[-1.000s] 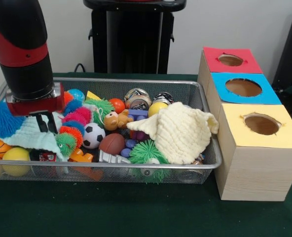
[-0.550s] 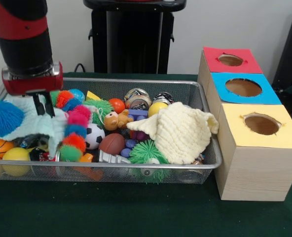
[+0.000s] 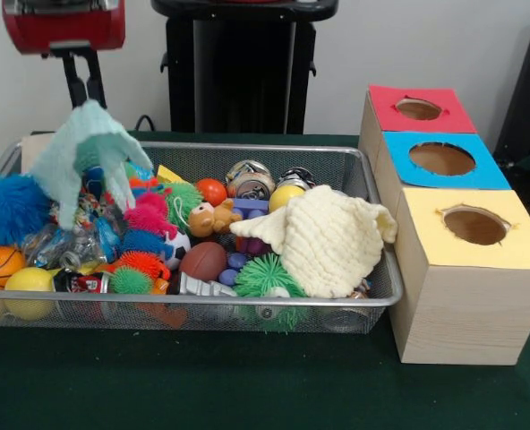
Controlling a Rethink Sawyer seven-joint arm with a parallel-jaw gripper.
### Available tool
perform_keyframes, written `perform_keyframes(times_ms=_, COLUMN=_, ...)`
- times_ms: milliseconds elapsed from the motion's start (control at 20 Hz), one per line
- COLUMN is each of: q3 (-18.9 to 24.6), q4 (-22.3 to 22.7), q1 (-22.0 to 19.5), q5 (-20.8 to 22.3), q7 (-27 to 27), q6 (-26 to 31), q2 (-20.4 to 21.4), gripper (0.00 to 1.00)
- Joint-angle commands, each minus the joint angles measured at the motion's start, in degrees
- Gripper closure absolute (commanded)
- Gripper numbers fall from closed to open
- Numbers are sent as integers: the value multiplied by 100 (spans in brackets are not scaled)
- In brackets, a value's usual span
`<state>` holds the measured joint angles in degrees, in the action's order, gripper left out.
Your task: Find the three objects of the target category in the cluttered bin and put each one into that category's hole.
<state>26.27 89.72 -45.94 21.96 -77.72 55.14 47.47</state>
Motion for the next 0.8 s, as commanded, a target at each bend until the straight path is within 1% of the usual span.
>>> perform_keyframes(times_ms=50, q3=116, q4=690, q1=201, q5=-373, q7=-62, q6=351, q2=667, gripper=100)
perform_keyframes(times_ms=300, q3=12, q4=832, q1=346, q5=-515, q7=-191, q6=390, q2=860, gripper=100)
perform_keyframes(times_ms=800, q3=-263, q4=1040, q1=844, q5=-632, q7=-686, q6=212, q2=978, gripper=100)
